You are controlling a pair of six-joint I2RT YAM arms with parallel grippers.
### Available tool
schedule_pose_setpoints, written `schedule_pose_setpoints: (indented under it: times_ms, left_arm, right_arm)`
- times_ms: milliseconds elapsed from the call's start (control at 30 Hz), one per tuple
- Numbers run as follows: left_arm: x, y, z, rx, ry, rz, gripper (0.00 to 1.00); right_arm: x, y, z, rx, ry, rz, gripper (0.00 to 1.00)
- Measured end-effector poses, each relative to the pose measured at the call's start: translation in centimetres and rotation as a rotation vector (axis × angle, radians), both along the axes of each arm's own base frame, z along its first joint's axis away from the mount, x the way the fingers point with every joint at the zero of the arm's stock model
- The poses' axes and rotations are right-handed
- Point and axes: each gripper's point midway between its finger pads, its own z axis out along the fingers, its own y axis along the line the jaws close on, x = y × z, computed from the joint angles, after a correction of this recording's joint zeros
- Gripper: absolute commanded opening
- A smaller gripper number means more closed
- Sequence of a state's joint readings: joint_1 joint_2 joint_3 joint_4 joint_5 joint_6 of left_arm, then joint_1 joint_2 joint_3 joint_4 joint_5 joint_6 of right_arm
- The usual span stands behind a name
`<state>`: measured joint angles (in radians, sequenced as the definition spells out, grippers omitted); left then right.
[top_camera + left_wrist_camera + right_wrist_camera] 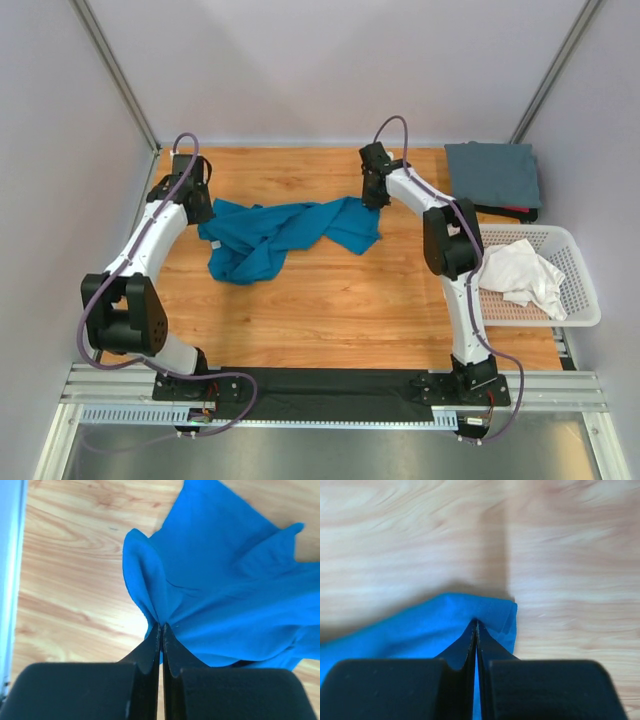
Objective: Fold and stack the t-shirts
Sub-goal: Flatten the tshirt out
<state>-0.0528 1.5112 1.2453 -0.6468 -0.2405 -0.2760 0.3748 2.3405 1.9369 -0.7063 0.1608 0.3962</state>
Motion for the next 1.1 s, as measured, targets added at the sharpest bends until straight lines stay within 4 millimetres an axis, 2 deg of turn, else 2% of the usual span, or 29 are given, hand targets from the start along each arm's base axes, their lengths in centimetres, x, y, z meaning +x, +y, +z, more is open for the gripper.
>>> schedule_pose_setpoints:
  times_ms: [100,233,300,333,467,533,600,700,833,900,967,1100]
  left_arm:
    - [0.4,0.8,-0.3,0.055,0.042,-0.012,0.00]
    - [3.4,1.6,-0.6,0.118,0.087,-0.006,0.00]
    - [4.9,1.8,-0.6,0.133,0.102,-0.010,0.14]
    - [5.6,1.7,-0.4,0.131,0.108,-0.016,0.32]
    - [7.4,0.7,1.3,0.086,0.088,-0.039,0.60]
    - [7.4,0.0,2.6,0.047,0.067,-0.050,0.62]
    - [6.7,-0.8,3.6,0.006,0.049,-0.067,0.63]
    - [4.2,-2.5,4.8,-0.050,0.033,-0.114,0.63]
    - [-0.5,-6.9,4.9,-0.149,0.032,-0.241,0.61]
    - [-2.5,-9.3,3.9,-0.201,0.054,-0.303,0.60]
    - [-3.6,-11.0,2.5,-0.228,0.090,-0.344,0.59]
    - [-4.6,-12.8,-0.7,-0.223,0.174,-0.373,0.57]
  right_arm:
    - [1.1,-2.4,0.1,-0.010,0.011,-0.050,0.00]
    - [2.1,-4.7,0.5,-0.032,0.017,-0.092,0.00]
    - [2.3,-5.3,1.0,-0.038,0.019,-0.095,0.01]
    - [2.3,-5.4,1.3,-0.039,0.020,-0.092,0.06]
    - [2.1,-4.5,2.3,-0.008,0.024,-0.068,0.14]
    - [1.6,-3.9,3.1,0.023,0.029,-0.057,0.18]
    - [0.8,-3.3,4.2,0.060,0.030,-0.054,0.22]
    - [-1.0,-2.2,6.6,0.133,0.014,-0.053,0.25]
    - [-5.0,-1.1,9.8,0.218,-0.012,-0.071,0.25]
    - [-6.6,-0.3,11.0,0.265,-0.026,-0.074,0.25]
    - [-8.0,0.5,11.8,0.318,-0.046,-0.070,0.25]
    - [-10.3,1.1,11.2,0.355,-0.025,-0.051,0.24]
